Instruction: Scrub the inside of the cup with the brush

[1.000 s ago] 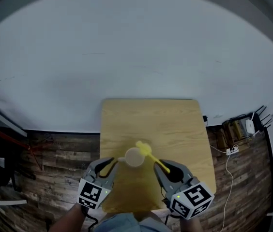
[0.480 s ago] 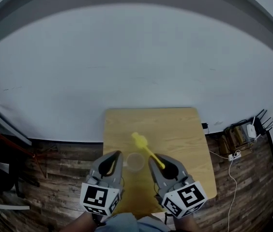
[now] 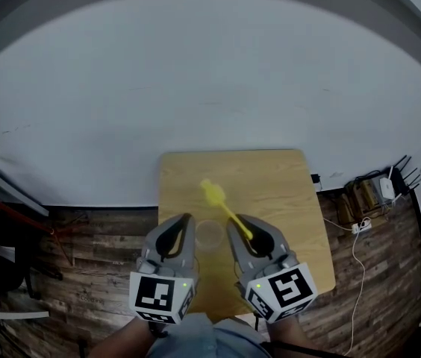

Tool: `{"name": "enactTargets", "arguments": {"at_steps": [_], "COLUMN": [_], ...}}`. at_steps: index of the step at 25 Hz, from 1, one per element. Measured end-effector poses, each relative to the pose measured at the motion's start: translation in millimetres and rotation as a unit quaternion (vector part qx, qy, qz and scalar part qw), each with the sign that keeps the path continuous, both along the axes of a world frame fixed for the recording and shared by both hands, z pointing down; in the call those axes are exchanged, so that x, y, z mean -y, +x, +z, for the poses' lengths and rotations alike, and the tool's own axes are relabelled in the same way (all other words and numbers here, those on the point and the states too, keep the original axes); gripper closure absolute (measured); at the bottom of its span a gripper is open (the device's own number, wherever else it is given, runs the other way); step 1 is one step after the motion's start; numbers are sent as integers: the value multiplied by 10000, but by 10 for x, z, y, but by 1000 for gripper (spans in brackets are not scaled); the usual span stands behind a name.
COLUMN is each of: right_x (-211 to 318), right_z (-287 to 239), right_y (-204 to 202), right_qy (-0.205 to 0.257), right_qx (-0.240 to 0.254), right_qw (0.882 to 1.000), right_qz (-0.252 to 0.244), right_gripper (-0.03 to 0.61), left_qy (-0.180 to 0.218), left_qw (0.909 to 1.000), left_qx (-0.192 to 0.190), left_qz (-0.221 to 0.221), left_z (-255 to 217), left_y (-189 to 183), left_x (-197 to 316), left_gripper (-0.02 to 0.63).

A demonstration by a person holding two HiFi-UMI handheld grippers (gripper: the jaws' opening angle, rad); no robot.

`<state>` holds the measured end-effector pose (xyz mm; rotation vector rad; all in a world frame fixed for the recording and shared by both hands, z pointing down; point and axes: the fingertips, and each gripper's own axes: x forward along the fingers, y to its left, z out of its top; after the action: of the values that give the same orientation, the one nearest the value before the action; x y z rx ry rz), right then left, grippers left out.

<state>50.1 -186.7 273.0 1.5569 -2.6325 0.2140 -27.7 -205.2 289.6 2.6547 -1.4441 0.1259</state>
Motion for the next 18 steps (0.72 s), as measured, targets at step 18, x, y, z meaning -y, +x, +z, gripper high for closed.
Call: {"name": "enactTargets", "arguments": {"at_steps": [18], "right_x": [-55], "right_z": [-48], "right_y": [35], "right_qy": [77], "right_qx": [-37], "right_qw": [9999], "right_qz": [-82], "right_gripper": [538], "left_qy": [58], "left_qw": [10000], "left_qx": [-28], "left_qz": [-5], "left_z": [-124], "left_y": [121], "left_x": [-125], "left_gripper": [594]}}
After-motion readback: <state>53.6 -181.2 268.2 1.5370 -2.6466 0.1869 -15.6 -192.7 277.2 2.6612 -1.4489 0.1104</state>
